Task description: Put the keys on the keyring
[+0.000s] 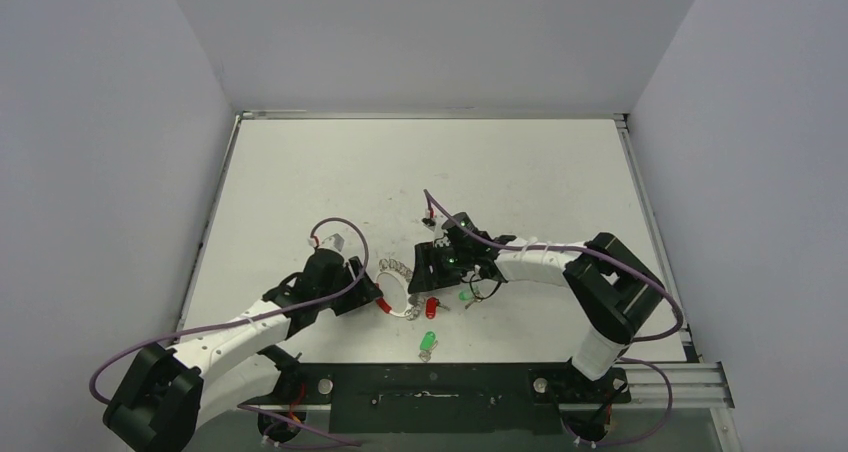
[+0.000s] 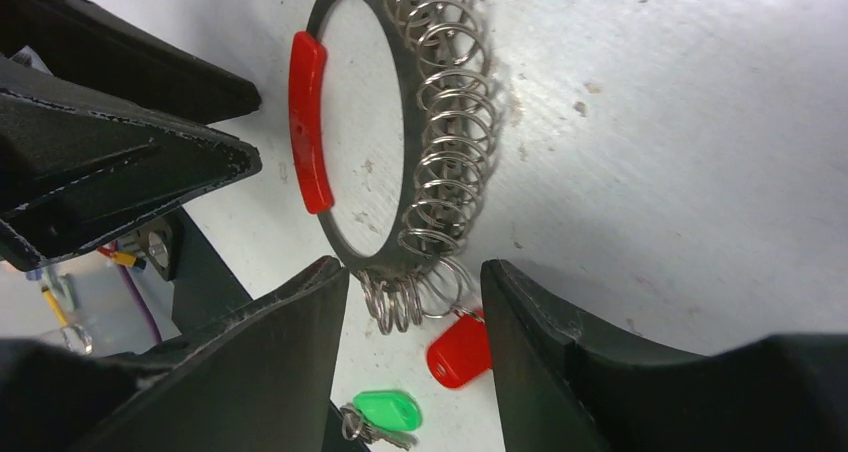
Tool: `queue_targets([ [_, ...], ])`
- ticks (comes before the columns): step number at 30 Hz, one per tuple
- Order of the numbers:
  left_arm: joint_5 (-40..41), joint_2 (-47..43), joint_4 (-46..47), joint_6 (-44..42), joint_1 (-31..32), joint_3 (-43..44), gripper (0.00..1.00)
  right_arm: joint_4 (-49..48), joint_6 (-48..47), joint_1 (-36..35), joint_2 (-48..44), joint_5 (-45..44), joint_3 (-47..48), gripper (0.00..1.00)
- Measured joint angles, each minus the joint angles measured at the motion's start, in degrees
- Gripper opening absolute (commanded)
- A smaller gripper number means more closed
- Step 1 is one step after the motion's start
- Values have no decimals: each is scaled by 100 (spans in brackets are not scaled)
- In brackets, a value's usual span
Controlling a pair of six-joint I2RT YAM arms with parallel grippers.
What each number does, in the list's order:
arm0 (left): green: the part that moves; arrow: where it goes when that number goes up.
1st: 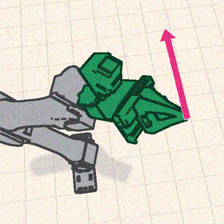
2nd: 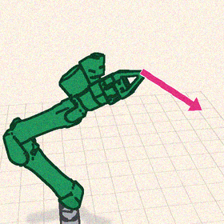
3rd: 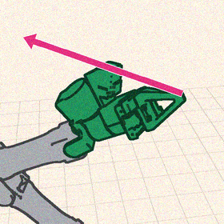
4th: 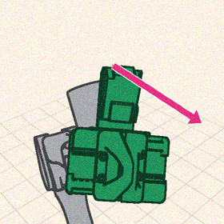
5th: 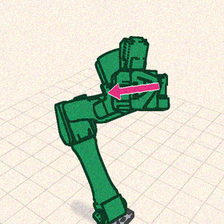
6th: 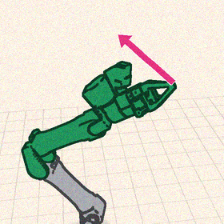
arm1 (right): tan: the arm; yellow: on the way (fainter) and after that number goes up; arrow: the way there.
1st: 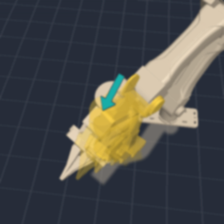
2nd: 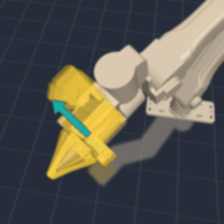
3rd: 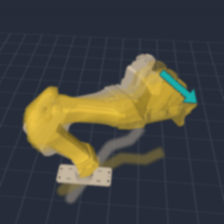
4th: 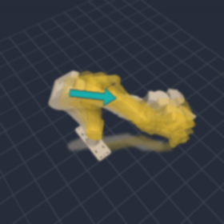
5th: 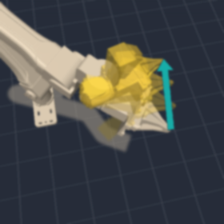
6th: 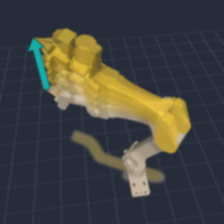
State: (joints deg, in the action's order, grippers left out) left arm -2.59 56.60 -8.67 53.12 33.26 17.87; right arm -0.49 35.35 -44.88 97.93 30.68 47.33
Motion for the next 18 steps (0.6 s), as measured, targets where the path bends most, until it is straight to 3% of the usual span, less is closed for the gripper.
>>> queue_targets([
  [9, 61, 22, -197, -129, 0, 74, 50, 498, -284, 81, -273, -481, 160, 46],
  [16, 59, 293, -107, -162, 0, 179, 46, 538, -315, 48, -262, -494, 157, 34],
  [18, 59, 455, -85, -195, 0, 271, 38, 533, -315, 13, -258, -494, 151, 27],
])
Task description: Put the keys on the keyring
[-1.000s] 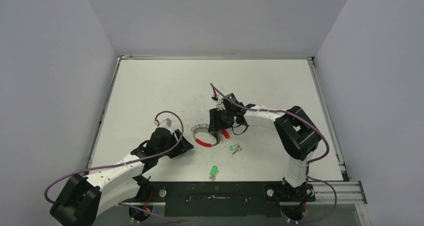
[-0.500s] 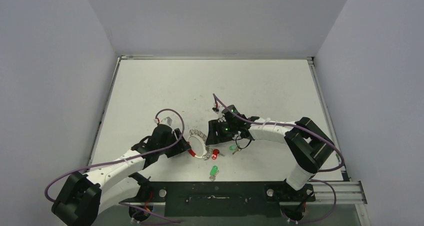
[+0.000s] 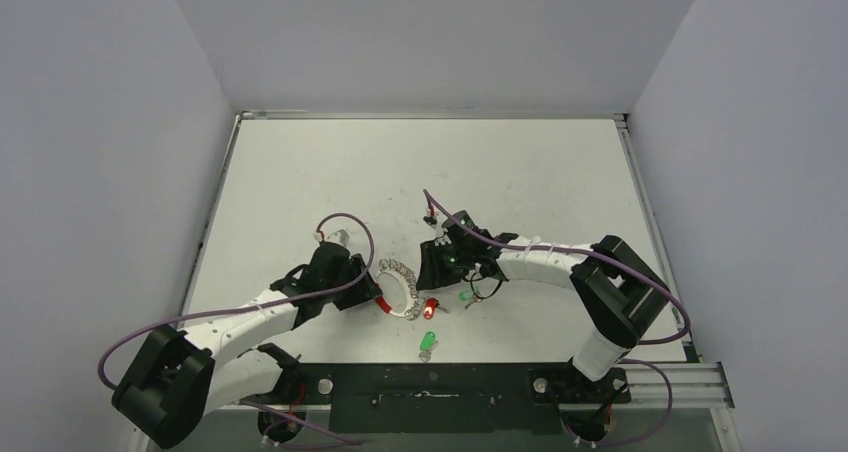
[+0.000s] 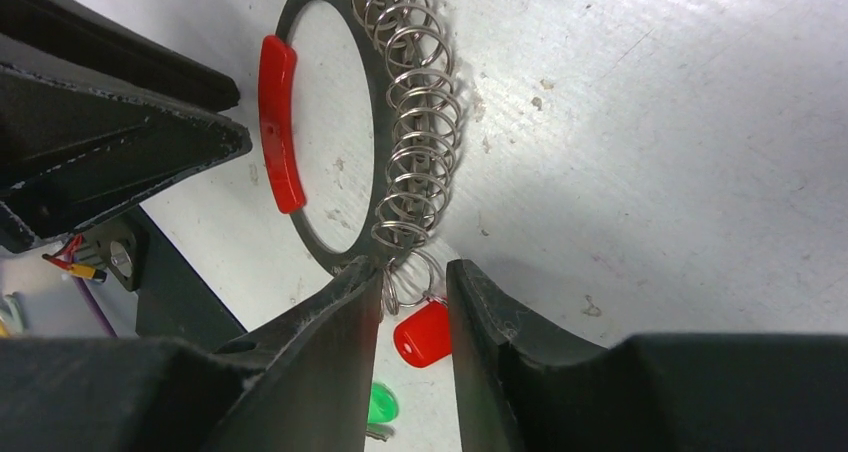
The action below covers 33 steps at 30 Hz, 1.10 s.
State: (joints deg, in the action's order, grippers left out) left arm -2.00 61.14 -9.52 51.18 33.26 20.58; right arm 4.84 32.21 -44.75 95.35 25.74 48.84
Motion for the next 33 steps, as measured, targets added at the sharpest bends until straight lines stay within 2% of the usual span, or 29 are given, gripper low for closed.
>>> queue_targets([
  [3, -24, 302, 83, -109, 0, 131, 33, -68, 20, -28, 0, 15, -85, 24],
  [8, -197, 726, 278, -313, -4, 330, 31, -234, 155, 22, -13, 68, -378, 24],
  [13, -170, 772, 166, -426, -2, 413, 31, -339, 177, 57, -13, 68, -389, 31],
  [21, 205, 446, -538, -494, -4, 452, 31, -452, 197, 50, 7, 76, -361, 37],
  [27, 129, 645, -330, -479, -4, 498, 31, -514, 192, 15, 319, 81, -63, 36],
  [33, 15, 935, -144, -490, -4, 645, 28, -699, 376, -188, 398, 192, -129, 31],
])
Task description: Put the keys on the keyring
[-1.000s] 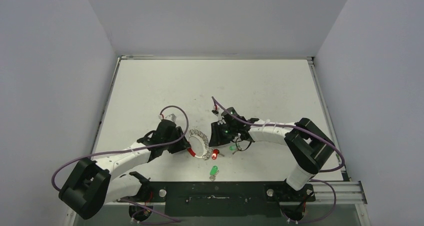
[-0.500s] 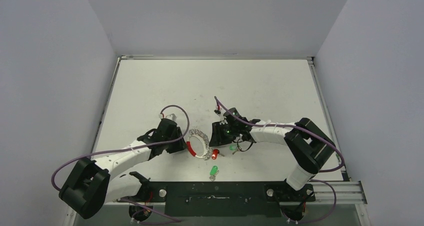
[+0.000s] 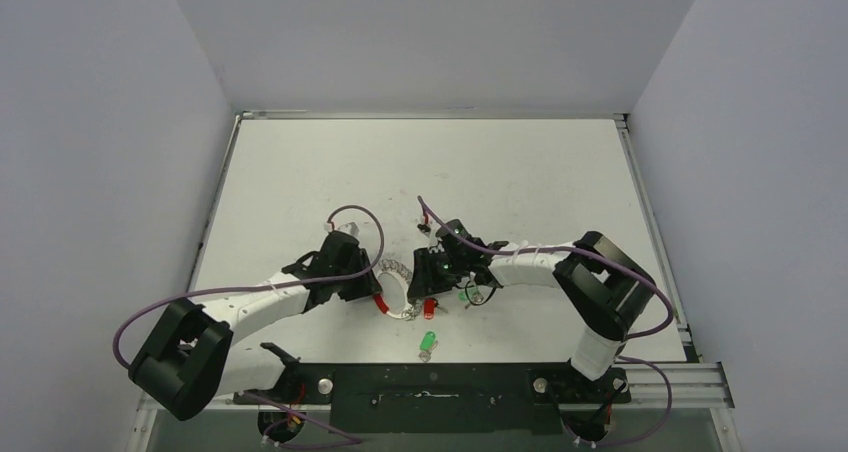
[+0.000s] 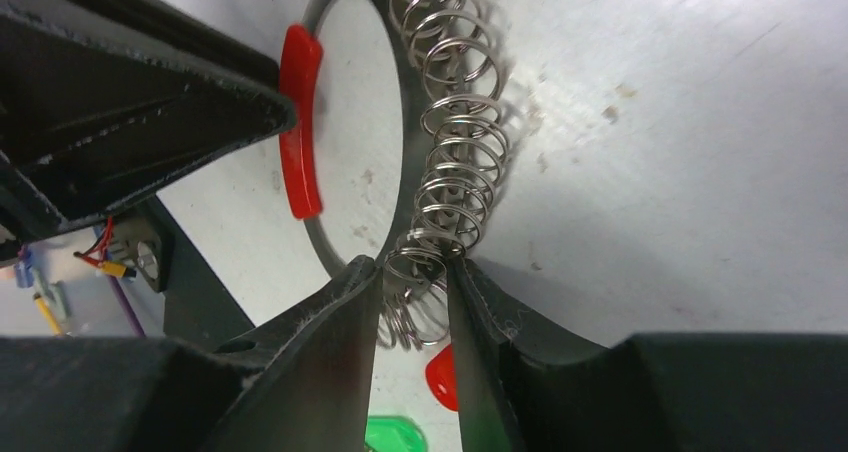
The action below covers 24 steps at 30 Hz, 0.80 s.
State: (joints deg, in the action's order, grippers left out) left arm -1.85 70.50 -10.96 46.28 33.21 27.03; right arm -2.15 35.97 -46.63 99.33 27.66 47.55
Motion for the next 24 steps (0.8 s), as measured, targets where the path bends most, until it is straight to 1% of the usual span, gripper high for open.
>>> queue_targets([
  [5, -7, 249, 44, -83, -46, 179, 26, -514, 461, -186, -2, 260, -321, 30],
  [10, 4, 885, -28, -343, -184, 761, 26, -1178, 986, -313, 92, 485, -538, 30],
  [14, -63, 1486, -133, -643, -247, 1443, 26, -1919, 1394, -369, 289, 590, -616, 35],
  [17, -76, 1668, -348, -859, -247, 1878, 32, -2273, 1528, -343, 278, 614, -651, 40],
  [19, -55, 1615, -487, -968, -247, 2026, 36, -2243, 1491, -262, 186, 597, -658, 46],
  [21, -44, 1462, -610, -1014, -247, 2028, 39, -1965, 1311, -138, -39, 546, -654, 52],
  [24, -37, 1012, -772, -992, -247, 1803, 39, -1375, 918, 39, -422, 402, -564, 53],
])
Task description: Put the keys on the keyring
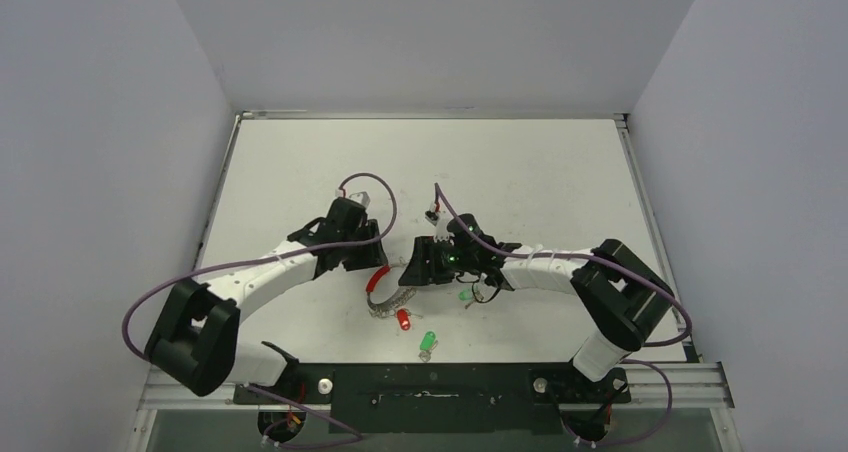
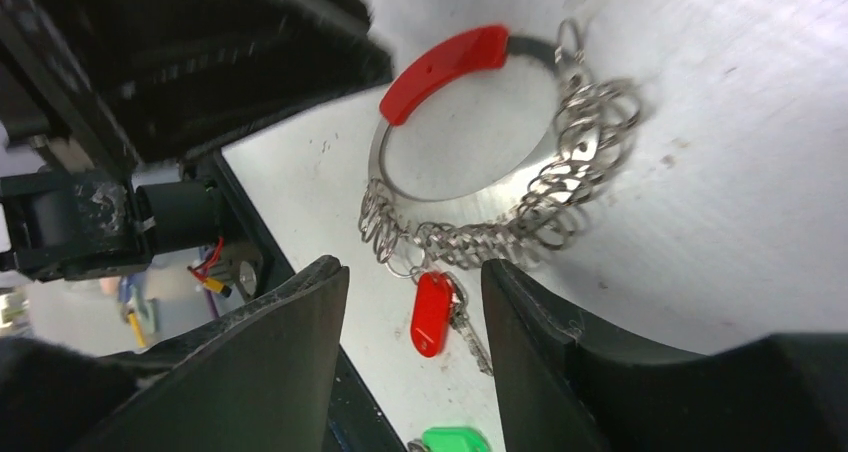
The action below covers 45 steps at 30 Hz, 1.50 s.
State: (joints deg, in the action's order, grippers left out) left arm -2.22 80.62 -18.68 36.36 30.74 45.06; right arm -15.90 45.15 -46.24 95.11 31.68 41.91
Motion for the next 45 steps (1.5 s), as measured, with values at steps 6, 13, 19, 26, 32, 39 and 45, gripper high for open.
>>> queue_targets([
  [6, -68, -1054, -142, 402, 26, -992, 39, 918, -699, 262, -105, -260, 527, 51],
  [13, -192, -1637, -153, 992, 72, -1937, 31, 1180, -898, 225, 409, -326, 708, 37],
  [19, -404, -1438, 131, 1134, 70, -1974, 26, 1220, -892, 87, 435, -367, 487, 19],
  [26, -402, -859, 260, 966, 63, -1587, 26, 1193, -807, -74, 120, -385, 33, 20],
  [32, -291, -680, 205, 787, 59, -1403, 27, 1349, -876, -107, -127, -496, -15, 39],
  [39, -114, -1222, -122, 785, 59, -1611, 29, 1823, -1211, -83, -155, -789, 365, 56],
  [45, -17, -1604, -249, 890, 52, -1906, 29, 1845, -1344, 24, 310, -918, 866, 47],
])
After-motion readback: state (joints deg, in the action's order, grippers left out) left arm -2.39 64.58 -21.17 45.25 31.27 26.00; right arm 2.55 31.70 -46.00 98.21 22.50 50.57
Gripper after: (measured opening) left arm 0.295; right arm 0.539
